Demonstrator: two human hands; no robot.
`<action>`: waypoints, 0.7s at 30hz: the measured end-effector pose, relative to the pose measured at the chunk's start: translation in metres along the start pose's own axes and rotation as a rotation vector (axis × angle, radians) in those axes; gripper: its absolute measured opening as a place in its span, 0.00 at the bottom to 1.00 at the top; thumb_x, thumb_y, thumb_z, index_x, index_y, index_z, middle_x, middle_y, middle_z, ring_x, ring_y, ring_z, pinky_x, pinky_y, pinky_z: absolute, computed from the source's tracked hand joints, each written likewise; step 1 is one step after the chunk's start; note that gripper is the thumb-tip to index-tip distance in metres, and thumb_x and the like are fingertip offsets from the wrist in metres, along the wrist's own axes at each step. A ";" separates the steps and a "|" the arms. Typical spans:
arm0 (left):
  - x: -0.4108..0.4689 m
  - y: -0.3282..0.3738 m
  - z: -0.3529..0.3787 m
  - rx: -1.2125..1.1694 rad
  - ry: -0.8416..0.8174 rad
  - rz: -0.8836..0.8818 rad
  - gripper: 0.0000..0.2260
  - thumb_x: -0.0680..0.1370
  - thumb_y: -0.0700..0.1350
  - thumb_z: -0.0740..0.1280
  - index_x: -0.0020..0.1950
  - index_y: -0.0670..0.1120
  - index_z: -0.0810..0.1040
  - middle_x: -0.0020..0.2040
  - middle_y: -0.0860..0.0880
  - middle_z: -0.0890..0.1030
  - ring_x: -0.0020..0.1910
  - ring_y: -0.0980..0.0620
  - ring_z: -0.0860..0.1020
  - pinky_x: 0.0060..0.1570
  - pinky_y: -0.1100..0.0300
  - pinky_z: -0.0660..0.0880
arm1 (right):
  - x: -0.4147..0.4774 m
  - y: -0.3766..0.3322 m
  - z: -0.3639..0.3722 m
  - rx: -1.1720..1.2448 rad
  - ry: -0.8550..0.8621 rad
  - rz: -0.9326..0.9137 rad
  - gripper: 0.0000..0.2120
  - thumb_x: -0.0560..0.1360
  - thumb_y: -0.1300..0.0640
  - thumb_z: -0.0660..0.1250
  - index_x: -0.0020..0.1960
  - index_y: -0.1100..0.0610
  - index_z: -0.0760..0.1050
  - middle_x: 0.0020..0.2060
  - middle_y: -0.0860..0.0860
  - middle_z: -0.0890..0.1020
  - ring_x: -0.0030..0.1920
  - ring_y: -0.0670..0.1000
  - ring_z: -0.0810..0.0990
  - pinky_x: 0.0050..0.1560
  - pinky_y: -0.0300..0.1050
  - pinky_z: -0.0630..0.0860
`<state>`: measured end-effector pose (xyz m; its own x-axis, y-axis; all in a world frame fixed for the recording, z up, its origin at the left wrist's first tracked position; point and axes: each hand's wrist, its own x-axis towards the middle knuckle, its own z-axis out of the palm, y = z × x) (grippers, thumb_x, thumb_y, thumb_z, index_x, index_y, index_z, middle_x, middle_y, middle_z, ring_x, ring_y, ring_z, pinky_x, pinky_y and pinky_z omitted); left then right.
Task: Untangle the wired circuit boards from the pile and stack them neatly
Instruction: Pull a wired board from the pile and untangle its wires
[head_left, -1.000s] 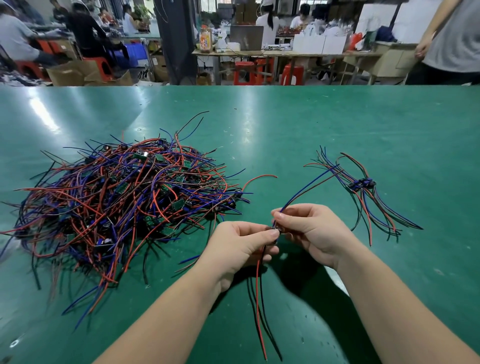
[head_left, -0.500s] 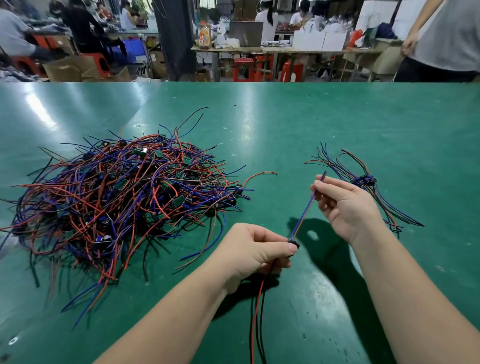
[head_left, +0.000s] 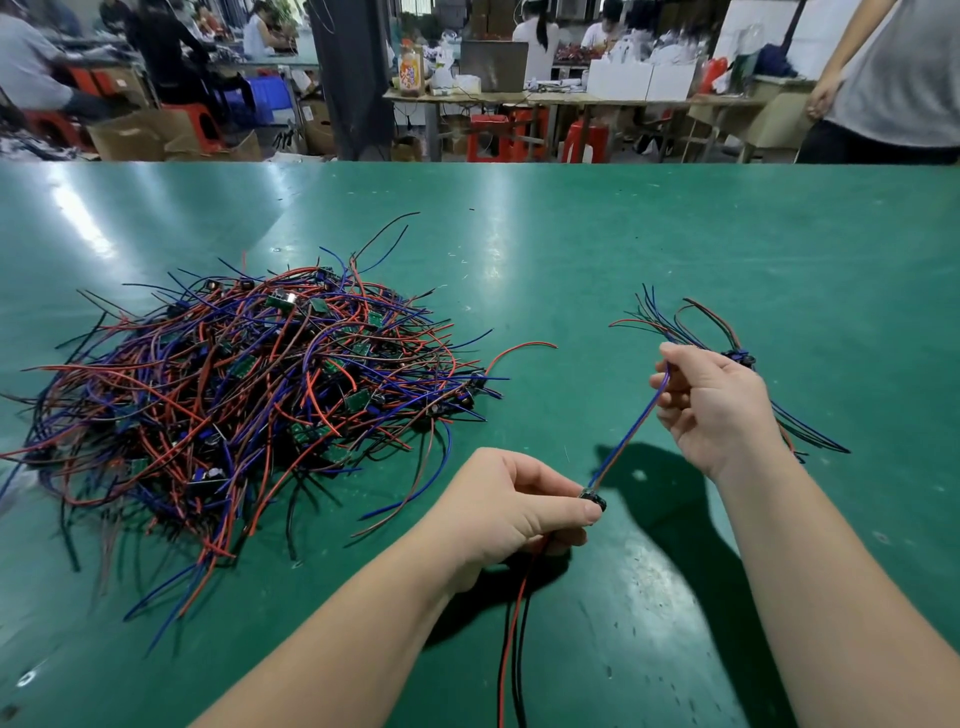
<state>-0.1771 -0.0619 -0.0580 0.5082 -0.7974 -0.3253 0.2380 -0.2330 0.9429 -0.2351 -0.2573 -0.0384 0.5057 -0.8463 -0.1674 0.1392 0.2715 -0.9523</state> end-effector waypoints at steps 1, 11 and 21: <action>0.000 0.000 0.000 0.006 -0.001 -0.002 0.06 0.68 0.38 0.77 0.40 0.43 0.81 0.33 0.45 0.83 0.31 0.52 0.82 0.34 0.64 0.76 | 0.001 0.000 -0.001 -0.010 -0.008 0.001 0.10 0.74 0.59 0.68 0.35 0.58 0.73 0.21 0.50 0.78 0.18 0.44 0.71 0.22 0.31 0.67; -0.002 0.006 -0.007 -0.173 0.117 0.127 0.04 0.68 0.37 0.75 0.40 0.41 0.82 0.33 0.45 0.83 0.31 0.52 0.82 0.32 0.64 0.77 | -0.003 0.004 -0.001 0.010 -0.117 0.081 0.05 0.78 0.59 0.64 0.43 0.58 0.75 0.26 0.52 0.80 0.26 0.49 0.80 0.27 0.35 0.74; -0.002 0.014 -0.011 -0.364 0.225 0.270 0.09 0.59 0.44 0.76 0.36 0.44 0.83 0.33 0.46 0.83 0.32 0.52 0.83 0.29 0.65 0.76 | -0.016 0.005 0.002 0.206 -0.170 0.246 0.07 0.78 0.63 0.57 0.55 0.64 0.68 0.46 0.64 0.82 0.41 0.58 0.84 0.35 0.41 0.80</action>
<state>-0.1660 -0.0574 -0.0447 0.7476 -0.6535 -0.1186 0.3263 0.2059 0.9225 -0.2409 -0.2417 -0.0400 0.6776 -0.6603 -0.3237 0.1555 0.5588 -0.8146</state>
